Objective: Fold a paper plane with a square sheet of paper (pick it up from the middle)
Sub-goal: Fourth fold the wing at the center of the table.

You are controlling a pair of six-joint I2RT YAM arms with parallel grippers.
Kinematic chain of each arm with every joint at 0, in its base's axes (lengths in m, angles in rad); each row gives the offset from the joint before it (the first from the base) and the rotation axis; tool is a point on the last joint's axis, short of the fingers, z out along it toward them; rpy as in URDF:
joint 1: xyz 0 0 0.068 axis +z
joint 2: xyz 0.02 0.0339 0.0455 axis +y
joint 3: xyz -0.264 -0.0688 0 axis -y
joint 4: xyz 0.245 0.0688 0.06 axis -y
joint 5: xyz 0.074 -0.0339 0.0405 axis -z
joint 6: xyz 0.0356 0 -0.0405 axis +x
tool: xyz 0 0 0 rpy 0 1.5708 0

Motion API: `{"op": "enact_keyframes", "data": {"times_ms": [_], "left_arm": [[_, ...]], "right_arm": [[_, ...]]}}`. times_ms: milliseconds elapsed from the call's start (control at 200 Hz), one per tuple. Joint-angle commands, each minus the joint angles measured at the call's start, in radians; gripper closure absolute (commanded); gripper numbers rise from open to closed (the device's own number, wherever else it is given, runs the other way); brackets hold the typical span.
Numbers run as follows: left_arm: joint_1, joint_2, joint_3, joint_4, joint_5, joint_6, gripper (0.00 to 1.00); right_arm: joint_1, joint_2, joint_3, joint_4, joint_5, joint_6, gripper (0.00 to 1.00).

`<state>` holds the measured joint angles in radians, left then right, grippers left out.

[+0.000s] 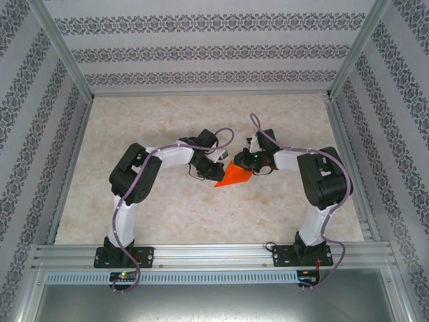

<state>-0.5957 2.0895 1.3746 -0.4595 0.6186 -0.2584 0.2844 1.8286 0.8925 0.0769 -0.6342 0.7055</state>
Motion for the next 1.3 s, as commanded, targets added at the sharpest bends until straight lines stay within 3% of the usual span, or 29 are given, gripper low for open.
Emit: {"op": "enact_keyframes", "data": {"times_ms": [0, 375, 849, 1294], "left_arm": [[-0.021, 0.049, -0.081, -0.051, -0.165, 0.028, 0.92], [-0.026, 0.049, -0.100, -0.001, -0.119, 0.039, 0.93], [-0.033, 0.000, -0.120, -0.006, -0.089, 0.031, 0.92], [-0.061, -0.083, -0.185, -0.074, -0.102, 0.033, 0.91]], "right_arm": [[0.024, -0.043, -0.049, 0.109, -0.033, 0.141, 0.91], [0.105, 0.010, -0.133, 0.322, -0.006, 0.351, 0.96], [0.088, 0.063, -0.119, 0.057, 0.165, 0.161, 0.95], [0.058, 0.121, -0.140, 0.114, 0.161, 0.141, 0.96]]}}
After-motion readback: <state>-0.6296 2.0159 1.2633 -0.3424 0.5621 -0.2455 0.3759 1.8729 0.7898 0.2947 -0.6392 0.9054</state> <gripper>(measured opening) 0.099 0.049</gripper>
